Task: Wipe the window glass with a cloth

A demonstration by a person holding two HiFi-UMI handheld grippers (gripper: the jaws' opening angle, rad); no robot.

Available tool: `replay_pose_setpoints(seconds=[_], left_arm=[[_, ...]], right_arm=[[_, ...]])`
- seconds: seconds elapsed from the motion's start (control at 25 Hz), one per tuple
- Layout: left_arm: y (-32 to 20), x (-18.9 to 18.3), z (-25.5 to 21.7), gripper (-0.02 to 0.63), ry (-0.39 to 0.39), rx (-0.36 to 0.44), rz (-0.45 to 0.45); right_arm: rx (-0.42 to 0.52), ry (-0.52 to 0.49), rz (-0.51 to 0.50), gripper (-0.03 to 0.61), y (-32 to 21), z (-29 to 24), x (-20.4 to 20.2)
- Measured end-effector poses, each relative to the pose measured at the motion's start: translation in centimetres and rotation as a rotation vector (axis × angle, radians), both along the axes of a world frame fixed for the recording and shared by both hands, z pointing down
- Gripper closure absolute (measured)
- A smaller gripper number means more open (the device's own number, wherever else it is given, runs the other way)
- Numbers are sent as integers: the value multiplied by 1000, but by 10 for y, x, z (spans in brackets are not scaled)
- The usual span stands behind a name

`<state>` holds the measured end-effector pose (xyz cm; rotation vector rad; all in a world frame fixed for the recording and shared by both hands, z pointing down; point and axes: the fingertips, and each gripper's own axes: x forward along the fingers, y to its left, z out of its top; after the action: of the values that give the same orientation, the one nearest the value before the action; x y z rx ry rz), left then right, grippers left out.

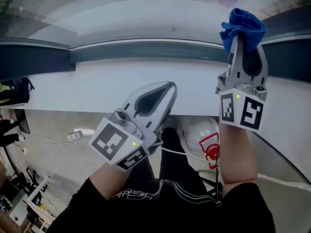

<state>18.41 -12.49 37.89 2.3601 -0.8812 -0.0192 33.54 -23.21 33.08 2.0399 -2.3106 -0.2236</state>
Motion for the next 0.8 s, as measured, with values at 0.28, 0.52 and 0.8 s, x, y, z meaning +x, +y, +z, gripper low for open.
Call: replay_pose_setpoints(seconds=[0.28,0.52,0.8], left_arm=[[-6,-157,7,609,-22,-22,-184],[9,-301,25,607,-45,-53,-304],[24,-449,39,607,-70,-67,-396]], right_arm=[[-59,-53,-215,515,-8,21,-187],[-101,-89,-355,515,2,48,-354],[-112,-99,-461,515,8,64,-517]])
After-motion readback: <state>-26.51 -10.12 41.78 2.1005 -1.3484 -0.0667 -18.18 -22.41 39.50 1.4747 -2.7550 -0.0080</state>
